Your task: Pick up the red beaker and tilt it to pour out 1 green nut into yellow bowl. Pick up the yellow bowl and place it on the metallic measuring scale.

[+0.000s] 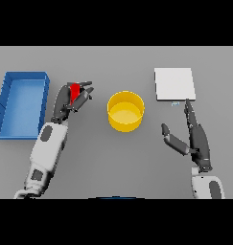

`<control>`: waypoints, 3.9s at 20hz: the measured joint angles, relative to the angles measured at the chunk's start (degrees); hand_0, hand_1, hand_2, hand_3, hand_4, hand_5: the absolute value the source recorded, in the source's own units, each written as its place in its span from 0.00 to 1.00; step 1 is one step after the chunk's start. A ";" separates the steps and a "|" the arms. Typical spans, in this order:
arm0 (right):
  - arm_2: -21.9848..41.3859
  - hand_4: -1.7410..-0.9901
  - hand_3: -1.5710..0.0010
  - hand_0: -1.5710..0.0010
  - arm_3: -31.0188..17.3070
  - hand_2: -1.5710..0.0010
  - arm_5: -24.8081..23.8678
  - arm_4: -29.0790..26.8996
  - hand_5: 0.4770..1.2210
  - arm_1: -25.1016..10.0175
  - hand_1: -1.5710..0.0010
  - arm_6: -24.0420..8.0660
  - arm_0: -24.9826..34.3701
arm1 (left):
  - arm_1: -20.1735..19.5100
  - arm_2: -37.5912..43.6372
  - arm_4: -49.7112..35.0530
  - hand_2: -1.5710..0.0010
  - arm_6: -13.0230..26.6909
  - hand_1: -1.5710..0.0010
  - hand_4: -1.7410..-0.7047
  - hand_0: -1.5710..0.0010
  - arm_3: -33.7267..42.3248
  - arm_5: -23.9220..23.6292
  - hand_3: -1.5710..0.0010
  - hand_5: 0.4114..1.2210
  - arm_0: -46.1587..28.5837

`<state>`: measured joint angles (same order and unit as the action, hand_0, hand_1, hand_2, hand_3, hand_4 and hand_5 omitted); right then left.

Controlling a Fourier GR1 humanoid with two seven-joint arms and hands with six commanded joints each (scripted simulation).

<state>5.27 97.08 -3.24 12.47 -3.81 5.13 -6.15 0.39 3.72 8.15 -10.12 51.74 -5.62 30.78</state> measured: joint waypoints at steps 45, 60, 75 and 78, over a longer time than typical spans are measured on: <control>-0.32 0.60 1.00 1.00 -0.27 1.00 -0.17 -0.91 0.20 1.19 1.00 0.68 -1.11 | -15.75 -60.88 51.16 0.00 13.51 0.00 0.00 0.00 -4.20 22.72 0.02 1.00 34.24; 0.78 0.71 1.00 1.00 -0.80 1.00 -2.60 2.77 0.16 1.77 1.00 0.96 -0.88 | -13.50 -75.64 59.19 0.00 6.05 0.00 0.01 0.00 -10.57 23.39 0.00 1.00 45.04; 0.10 0.72 1.00 1.00 -1.48 1.00 -0.97 -0.15 0.16 2.00 1.00 1.32 0.66 | -21.23 -60.82 46.00 0.02 6.02 0.00 0.02 0.00 -26.44 18.93 0.12 1.00 63.51; 0.22 0.69 1.00 1.00 -1.85 1.00 -0.61 -0.31 0.15 1.89 1.00 0.94 1.18 | -24.53 -51.03 36.18 0.01 12.76 0.00 0.01 0.00 -32.47 17.58 0.13 1.00 62.66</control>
<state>5.49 95.23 -3.85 12.16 -1.92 6.07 -4.97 -24.14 -47.30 44.33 2.64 19.28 11.96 93.44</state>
